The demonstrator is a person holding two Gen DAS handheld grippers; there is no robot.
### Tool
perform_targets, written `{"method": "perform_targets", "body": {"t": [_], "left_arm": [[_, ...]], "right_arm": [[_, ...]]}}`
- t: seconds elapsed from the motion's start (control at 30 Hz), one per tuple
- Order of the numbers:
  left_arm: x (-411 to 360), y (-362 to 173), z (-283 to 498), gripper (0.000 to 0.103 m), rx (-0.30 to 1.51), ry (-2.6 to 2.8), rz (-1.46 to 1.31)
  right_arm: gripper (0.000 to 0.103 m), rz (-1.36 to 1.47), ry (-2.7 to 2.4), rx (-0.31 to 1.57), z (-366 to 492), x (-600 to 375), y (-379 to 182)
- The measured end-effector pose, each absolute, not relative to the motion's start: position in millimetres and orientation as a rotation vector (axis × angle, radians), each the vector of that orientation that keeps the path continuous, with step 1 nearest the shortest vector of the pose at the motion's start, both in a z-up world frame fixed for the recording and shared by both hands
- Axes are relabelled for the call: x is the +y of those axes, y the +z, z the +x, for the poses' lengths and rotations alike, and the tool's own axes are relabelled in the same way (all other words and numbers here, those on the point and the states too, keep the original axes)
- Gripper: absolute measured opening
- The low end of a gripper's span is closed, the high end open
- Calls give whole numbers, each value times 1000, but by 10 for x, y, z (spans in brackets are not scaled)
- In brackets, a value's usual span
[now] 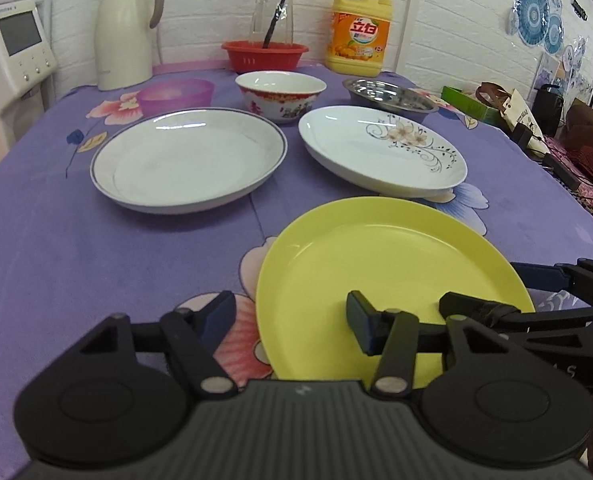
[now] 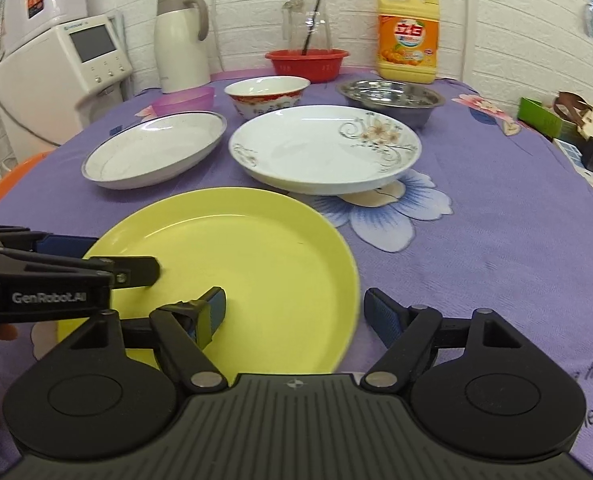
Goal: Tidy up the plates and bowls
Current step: 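Lift the yellow plate with the left gripper toward the plain white plate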
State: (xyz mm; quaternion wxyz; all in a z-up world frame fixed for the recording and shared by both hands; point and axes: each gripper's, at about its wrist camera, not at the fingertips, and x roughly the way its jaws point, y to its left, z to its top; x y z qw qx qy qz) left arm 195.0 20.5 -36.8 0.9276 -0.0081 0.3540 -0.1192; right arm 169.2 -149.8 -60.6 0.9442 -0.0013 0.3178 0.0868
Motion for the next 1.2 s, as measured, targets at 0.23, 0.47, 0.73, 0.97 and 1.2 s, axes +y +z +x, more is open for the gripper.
{"method": "perform_targets", "body": {"t": [0.23,0.47,0.73,0.97,1.2], "left_arm": [[126,-362,1901,37,724,-270,-31],[394,-333,1840,35,742,-226,-100],[941,-302,1701,35,757,-105,-148],[1207,-284,1648,35,743,-69,-172],[1143,-338,1692,35,722,-70,-110]], "right_arm": [[103,15,163,632,1615,-1372,-620],[103,50,200,637,1560,-1169,-542],[103,7,323,640,1623,-653,-486],[103,-15,377,639,1711,-411,-437],[103,-2,375,681,1775,-416,-543]]}}
